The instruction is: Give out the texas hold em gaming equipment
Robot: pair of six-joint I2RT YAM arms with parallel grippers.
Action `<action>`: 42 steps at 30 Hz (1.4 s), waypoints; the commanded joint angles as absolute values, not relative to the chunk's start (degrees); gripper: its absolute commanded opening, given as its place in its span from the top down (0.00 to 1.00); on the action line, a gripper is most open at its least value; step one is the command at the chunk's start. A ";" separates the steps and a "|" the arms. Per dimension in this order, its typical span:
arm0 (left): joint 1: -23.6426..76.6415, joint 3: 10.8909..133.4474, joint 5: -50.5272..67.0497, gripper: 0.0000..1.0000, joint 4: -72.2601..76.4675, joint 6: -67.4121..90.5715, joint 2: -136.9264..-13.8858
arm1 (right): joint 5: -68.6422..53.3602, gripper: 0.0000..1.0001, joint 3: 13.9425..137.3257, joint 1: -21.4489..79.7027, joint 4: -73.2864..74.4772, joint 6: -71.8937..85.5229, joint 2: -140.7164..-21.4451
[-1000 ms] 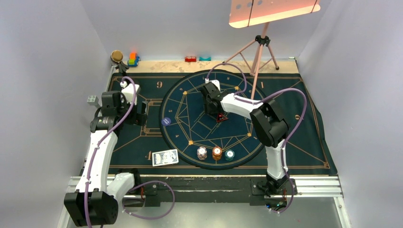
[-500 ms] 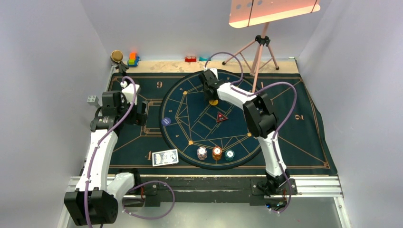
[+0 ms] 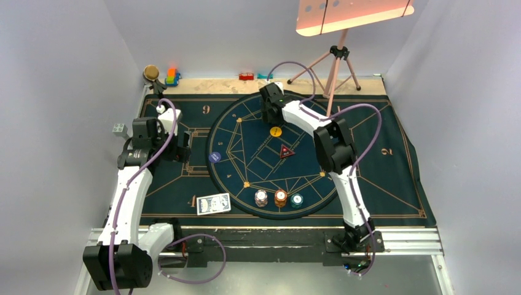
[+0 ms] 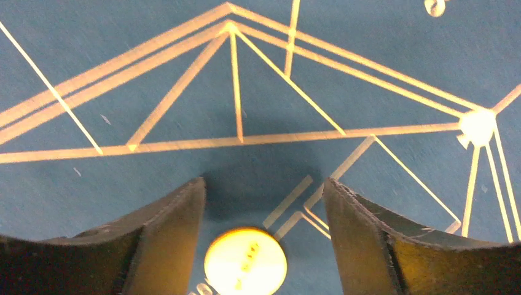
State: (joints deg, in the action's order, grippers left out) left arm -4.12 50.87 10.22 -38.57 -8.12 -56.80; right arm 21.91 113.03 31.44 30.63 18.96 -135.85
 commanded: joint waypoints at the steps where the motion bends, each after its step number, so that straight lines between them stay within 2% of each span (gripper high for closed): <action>1: -4.72 50.98 10.77 0.00 -37.10 -8.14 -56.57 | 21.94 0.23 103.06 31.36 29.53 19.28 -125.63; 7: -4.74 50.72 10.74 0.00 -37.12 -8.09 -55.94 | 18.86 0.20 89.60 32.71 24.51 21.80 -117.67; 15: -4.75 50.69 10.31 0.00 -37.09 -8.14 -55.72 | 16.58 0.22 84.73 34.75 21.14 21.97 -117.02; 28: -4.82 50.64 9.88 0.00 -36.80 -8.21 -55.93 | 18.38 0.61 94.55 34.71 24.87 20.57 -126.43; 31: -4.83 50.63 9.75 0.00 -36.77 -8.27 -55.90 | 18.84 0.66 98.43 34.38 25.67 19.75 -128.99; 38: -4.75 50.64 9.63 0.00 -36.72 -8.27 -55.98 | 19.50 0.65 109.26 33.05 30.28 18.14 -134.70; 39: -4.78 50.63 9.59 0.00 -36.74 -8.26 -56.06 | 19.39 0.62 109.45 32.99 30.81 18.07 -134.34; 42: -4.81 50.64 9.75 0.00 -36.90 -8.26 -55.99 | 19.84 0.39 104.35 33.03 29.59 18.66 -130.12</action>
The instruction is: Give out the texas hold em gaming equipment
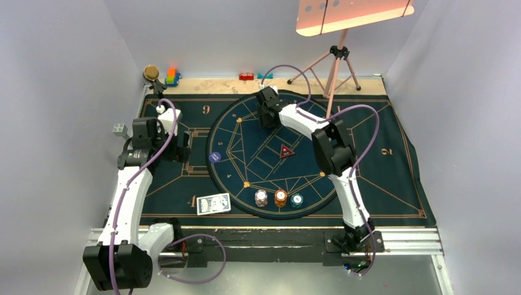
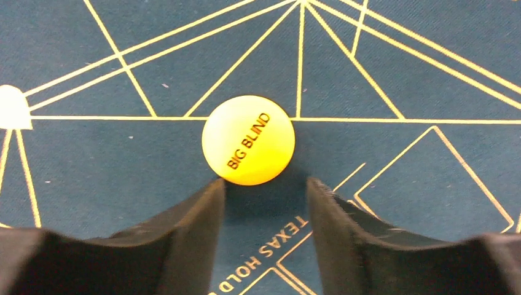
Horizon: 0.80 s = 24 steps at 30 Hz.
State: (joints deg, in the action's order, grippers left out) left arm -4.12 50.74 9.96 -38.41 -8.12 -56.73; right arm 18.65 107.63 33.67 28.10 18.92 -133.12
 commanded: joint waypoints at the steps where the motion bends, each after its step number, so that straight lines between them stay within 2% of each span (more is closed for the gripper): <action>1: -4.78 50.63 9.76 0.00 -36.85 -8.29 -55.91 | 19.47 0.34 101.58 33.08 28.91 19.11 -128.16; 5: -4.79 50.61 10.24 0.00 -37.05 -8.30 -55.72 | 19.05 0.23 87.66 34.10 24.34 20.75 -119.12; 12: -4.78 50.74 10.51 0.00 -37.30 -8.20 -55.47 | 19.78 0.22 75.08 36.65 21.29 20.57 -110.66; 14: -4.82 50.74 10.46 0.00 -37.36 -8.19 -55.30 | 20.26 0.24 74.23 36.99 21.99 20.84 -110.45; 20: -4.89 50.73 10.37 0.00 -37.44 -8.25 -55.30 | 22.46 0.44 71.27 36.92 24.52 23.70 -109.45; 24: -4.84 50.63 10.17 0.00 -37.38 -8.46 -55.31 | 23.98 0.51 69.77 35.82 27.02 25.97 -109.05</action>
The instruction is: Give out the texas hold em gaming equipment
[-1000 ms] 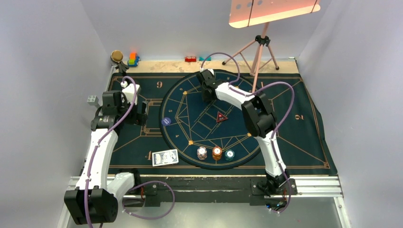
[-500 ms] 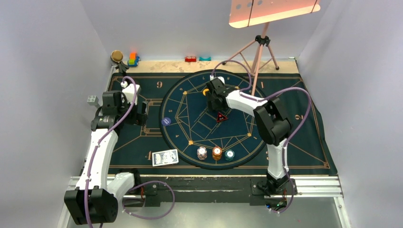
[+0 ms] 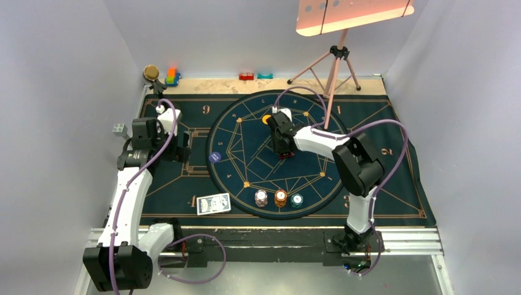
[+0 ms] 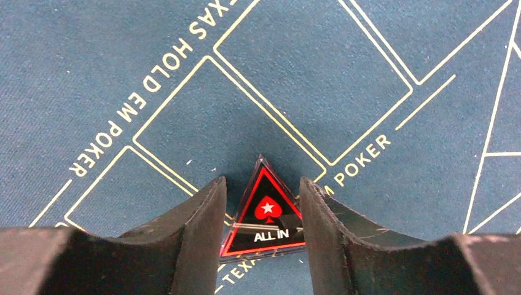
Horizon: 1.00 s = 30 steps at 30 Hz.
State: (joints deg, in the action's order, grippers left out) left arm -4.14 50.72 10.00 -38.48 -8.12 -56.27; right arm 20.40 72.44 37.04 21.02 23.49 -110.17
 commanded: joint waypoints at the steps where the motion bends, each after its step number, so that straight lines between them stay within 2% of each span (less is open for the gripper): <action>1: -4.88 50.57 10.08 0.00 -37.41 -8.51 -55.29 | 24.47 0.53 69.38 35.51 27.92 26.50 -108.66; 12: -4.91 50.85 10.74 0.00 -37.78 -8.54 -55.48 | 23.09 0.67 57.53 28.12 34.60 35.52 -93.85; 22: -4.92 50.98 12.02 0.00 -38.41 -8.70 -55.50 | 22.04 0.66 51.86 19.23 34.67 34.00 -84.70; 23: -4.92 50.99 11.99 0.00 -38.41 -8.72 -55.56 | 21.80 0.64 52.65 19.25 34.79 33.74 -85.10; 26: -4.87 51.00 12.04 0.00 -38.48 -8.71 -55.29 | 21.42 0.49 55.21 19.33 34.48 32.11 -86.04; 30: -4.86 50.92 12.04 0.00 -38.41 -8.72 -55.19 | 21.27 0.23 58.76 19.64 34.10 29.53 -86.86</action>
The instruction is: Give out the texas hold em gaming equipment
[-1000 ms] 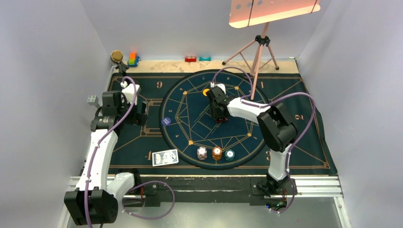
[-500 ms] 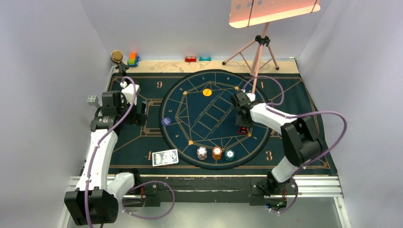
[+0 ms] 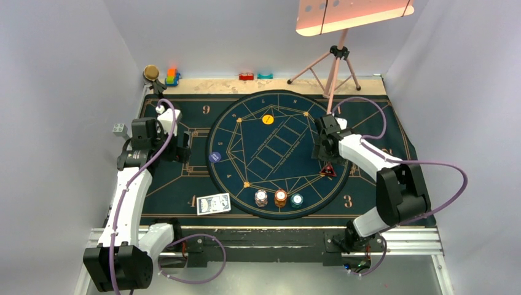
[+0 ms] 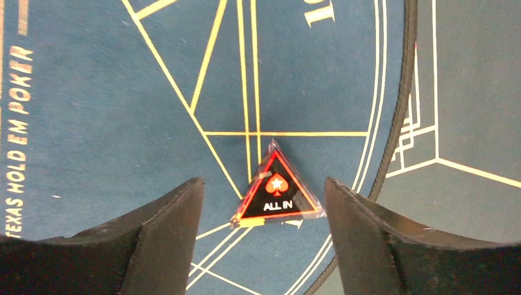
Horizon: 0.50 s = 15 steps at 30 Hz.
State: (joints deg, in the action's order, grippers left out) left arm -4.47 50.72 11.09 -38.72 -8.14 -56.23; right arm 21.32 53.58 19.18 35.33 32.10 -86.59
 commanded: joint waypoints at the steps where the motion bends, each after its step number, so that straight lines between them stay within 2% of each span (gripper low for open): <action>1: -4.88 50.84 12.00 0.00 -38.34 -8.75 -55.24 | 21.74 0.20 59.79 19.87 34.27 28.93 -86.88; 5: -4.91 50.78 11.90 0.00 -38.18 -8.78 -55.23 | 23.04 0.11 63.92 23.36 35.11 26.84 -84.60; 7: -4.84 50.62 12.11 0.00 -38.19 -8.92 -55.09 | 24.29 0.10 63.85 27.91 34.38 26.49 -81.00; 8: -4.91 50.54 12.05 0.00 -38.17 -8.97 -54.96 | 22.83 0.15 62.54 29.58 32.20 26.24 -78.86; 12: -4.86 50.54 12.21 0.00 -38.11 -8.92 -54.89 | 2.65 0.81 57.73 27.30 21.98 27.64 -73.94; 13: -4.89 50.57 12.28 0.00 -38.09 -8.88 -54.78 | -1.21 0.91 57.89 27.18 21.42 27.64 -74.13; 14: -4.89 50.46 12.28 0.00 -38.14 -8.81 -54.74 | -5.56 0.94 57.92 27.54 20.56 27.39 -74.36; 15: -4.90 50.45 12.28 0.00 -38.14 -8.79 -54.67 | -7.74 0.91 57.94 28.47 19.18 27.75 -74.54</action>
